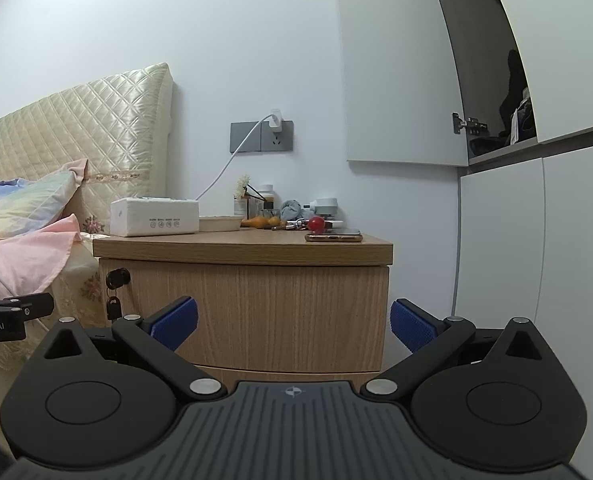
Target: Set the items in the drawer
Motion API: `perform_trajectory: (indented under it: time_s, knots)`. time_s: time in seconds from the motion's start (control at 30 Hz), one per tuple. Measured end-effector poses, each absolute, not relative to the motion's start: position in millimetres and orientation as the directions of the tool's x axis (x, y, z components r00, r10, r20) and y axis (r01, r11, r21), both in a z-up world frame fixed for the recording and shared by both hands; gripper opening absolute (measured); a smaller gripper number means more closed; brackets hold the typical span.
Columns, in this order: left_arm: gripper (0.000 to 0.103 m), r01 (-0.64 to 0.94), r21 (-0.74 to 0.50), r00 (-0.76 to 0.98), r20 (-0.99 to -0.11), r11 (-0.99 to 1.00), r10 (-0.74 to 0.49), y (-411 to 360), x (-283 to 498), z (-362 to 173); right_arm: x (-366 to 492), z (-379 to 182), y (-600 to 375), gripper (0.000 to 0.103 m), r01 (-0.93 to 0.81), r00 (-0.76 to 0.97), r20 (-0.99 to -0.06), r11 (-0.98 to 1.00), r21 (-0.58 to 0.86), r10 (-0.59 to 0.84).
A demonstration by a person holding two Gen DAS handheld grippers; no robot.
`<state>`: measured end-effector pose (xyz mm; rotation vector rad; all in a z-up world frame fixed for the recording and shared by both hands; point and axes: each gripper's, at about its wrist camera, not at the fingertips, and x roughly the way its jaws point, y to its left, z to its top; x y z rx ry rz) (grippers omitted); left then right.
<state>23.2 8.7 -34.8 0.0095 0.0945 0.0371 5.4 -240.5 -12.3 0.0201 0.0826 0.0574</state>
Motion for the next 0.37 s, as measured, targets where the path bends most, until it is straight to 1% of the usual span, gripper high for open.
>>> perform_trajectory:
  time_s: [0.37]
  knots:
    - [0.102,-0.018,0.019,0.995,-0.094,1.0,0.02,6.9,22.6,-36.0,5.8,-13.1,-240.3,0.103,-0.064,0.994,-0.085,0.998,0.012,0.065]
